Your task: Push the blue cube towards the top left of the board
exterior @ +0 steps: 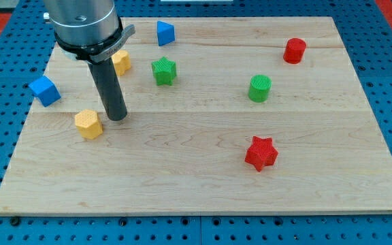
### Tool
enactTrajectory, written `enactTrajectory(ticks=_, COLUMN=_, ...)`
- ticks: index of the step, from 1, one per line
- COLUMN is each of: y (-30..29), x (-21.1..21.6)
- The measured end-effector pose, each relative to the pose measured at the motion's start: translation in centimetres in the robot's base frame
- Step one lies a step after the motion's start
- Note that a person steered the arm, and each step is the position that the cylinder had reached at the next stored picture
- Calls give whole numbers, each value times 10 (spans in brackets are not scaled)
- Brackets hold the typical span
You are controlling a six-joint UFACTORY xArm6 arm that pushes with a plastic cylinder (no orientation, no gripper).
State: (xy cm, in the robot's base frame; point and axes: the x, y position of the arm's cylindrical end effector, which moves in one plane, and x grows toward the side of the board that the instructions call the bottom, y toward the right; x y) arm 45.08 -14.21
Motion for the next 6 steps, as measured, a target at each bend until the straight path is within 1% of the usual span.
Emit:
enactTrajectory(ticks=1, y=-60, x=-7)
enactTrajectory(ticks=2, y=-102, x=-22)
enactTrajectory(ticks=4, y=-133, x=-18)
enactTrajectory(ticks=5, y=-140, x=-34)
enactTrajectory(ticks=6, y=-137, x=-86)
